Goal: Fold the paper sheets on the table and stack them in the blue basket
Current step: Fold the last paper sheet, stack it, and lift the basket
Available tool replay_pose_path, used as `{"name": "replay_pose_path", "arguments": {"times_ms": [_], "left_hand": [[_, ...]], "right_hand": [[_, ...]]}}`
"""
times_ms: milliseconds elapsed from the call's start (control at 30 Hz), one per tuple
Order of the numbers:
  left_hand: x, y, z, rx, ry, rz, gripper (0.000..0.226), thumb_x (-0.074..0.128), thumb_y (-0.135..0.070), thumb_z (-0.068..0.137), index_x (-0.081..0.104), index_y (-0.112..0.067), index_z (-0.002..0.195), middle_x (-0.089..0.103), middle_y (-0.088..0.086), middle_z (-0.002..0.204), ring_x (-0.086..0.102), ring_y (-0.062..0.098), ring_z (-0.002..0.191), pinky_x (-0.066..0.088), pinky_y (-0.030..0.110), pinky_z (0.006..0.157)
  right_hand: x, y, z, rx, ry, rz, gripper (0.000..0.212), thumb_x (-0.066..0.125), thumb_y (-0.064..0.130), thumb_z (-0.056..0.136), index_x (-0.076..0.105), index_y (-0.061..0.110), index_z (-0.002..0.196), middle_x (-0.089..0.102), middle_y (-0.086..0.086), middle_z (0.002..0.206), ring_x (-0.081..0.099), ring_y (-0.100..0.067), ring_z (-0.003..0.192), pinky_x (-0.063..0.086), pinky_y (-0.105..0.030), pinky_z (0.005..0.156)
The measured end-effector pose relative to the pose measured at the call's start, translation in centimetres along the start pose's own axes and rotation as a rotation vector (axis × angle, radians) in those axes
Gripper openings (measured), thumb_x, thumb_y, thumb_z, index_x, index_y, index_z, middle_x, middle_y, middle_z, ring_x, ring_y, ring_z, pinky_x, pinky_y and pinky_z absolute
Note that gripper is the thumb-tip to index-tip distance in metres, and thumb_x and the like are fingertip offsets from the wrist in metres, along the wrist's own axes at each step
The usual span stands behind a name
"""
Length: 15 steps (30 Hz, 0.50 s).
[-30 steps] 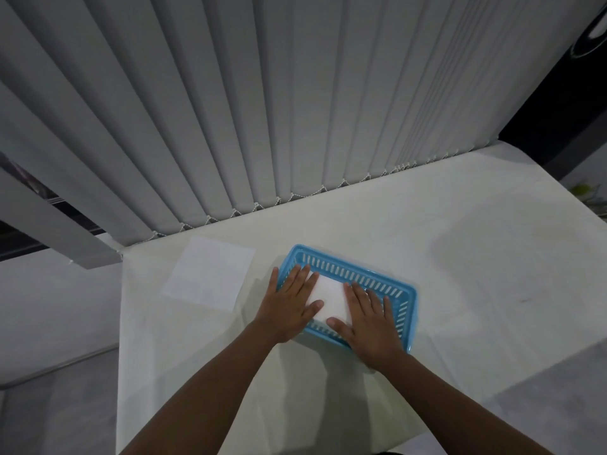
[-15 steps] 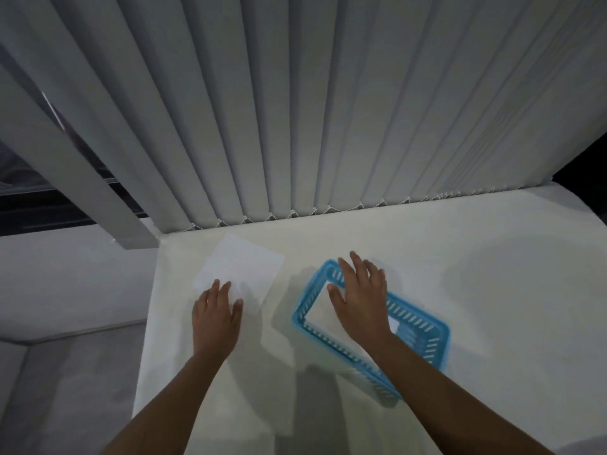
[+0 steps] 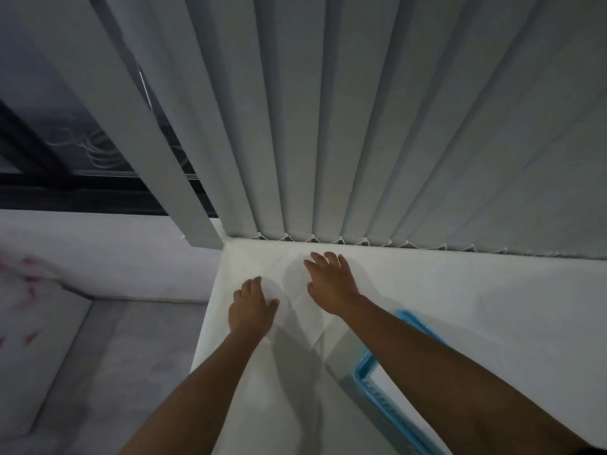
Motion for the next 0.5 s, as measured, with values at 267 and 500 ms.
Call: {"name": "replay_pose_path", "arguments": {"times_ms": [267,500], "left_hand": [[1.2,1.1,2.9,-0.113,0.081,-0.241,0.048,0.061,-0.012,0.080,0.044,-0.014,0.125,0.063,0.012,0.114,0.061,0.031,0.104,0.049,0.036,0.086],[-2.4,-0.2,3.2,0.141,-0.030,0.115,0.030,0.053,-0.012,0.078,0.062,-0.018,0.105,0.059,0.002,0.105,0.057,0.026,0.103,0.040,0.034,0.084]], "right_hand": [[1.9,0.7,5.0,-0.054,0.064,0.005,0.060,0.040,0.017,0.093,0.022,0.019,0.150,0.019,-0.004,0.159,0.027,-0.031,0.139,0.020,-0.044,0.114],[0.5,2.4,6.0,-0.157,-0.012,0.048,0.046,0.045,0.012,0.091,0.046,0.017,0.137,0.024,-0.008,0.157,0.026,-0.032,0.140,0.019,-0.042,0.115]]}}
Point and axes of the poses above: each hand's wrist, its own z-axis towards the middle knuckle, its own x-axis out of the palm, y = z × x, the point moved 7 cm from there along z, towards the middle knuckle
